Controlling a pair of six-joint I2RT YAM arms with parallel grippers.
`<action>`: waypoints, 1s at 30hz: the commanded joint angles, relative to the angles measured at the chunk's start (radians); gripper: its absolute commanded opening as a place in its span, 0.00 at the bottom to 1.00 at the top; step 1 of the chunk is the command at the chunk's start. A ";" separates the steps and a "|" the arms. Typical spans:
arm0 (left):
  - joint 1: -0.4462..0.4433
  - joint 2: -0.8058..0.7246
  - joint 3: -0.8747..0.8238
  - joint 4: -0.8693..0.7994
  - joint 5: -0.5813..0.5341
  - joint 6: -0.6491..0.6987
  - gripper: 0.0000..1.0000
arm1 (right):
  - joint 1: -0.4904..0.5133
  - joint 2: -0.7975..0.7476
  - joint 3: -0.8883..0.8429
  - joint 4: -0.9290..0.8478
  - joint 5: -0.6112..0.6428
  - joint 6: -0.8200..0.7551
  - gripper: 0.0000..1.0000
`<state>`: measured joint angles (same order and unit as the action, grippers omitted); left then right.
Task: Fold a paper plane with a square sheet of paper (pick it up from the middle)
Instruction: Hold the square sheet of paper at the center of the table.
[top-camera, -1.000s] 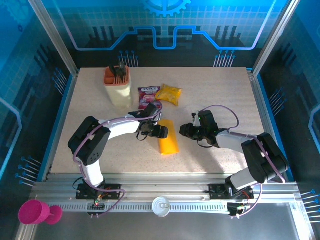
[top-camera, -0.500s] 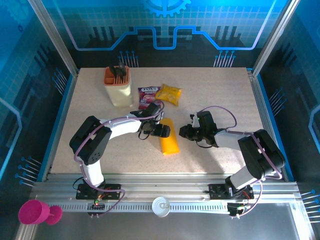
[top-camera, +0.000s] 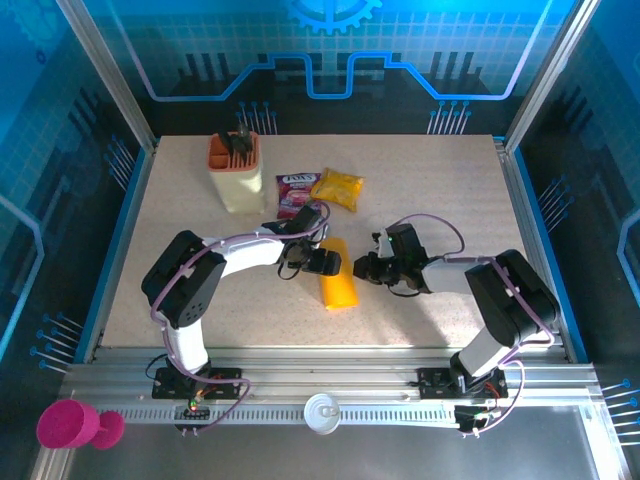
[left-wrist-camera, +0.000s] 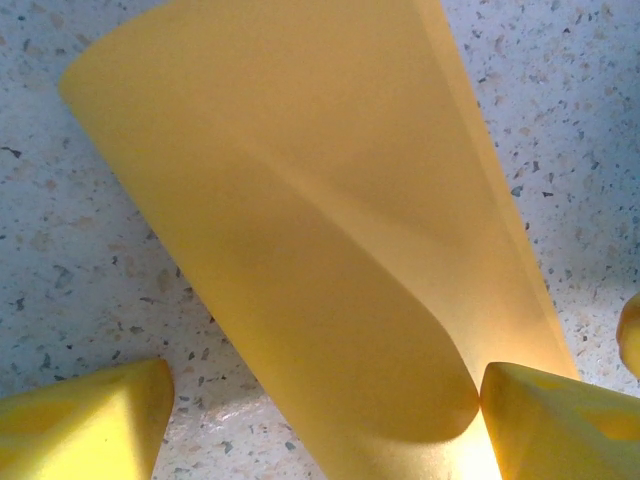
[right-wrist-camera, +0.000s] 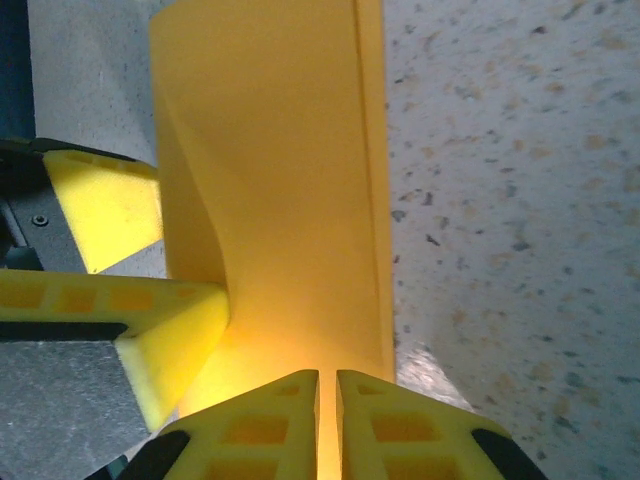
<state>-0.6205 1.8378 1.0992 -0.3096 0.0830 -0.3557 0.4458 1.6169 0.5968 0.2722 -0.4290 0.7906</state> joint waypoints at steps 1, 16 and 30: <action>-0.011 0.025 0.025 -0.016 0.019 0.030 0.82 | 0.021 0.021 0.033 0.023 -0.021 -0.018 0.14; -0.013 0.040 0.036 -0.017 0.028 0.044 0.81 | 0.048 0.101 0.045 0.059 -0.023 0.007 0.12; -0.008 -0.043 0.076 -0.041 0.017 -0.049 0.83 | 0.048 0.145 0.019 0.068 0.007 0.030 0.09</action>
<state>-0.6247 1.8473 1.1542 -0.3313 0.0978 -0.3603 0.4835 1.7283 0.6281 0.3290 -0.4351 0.8143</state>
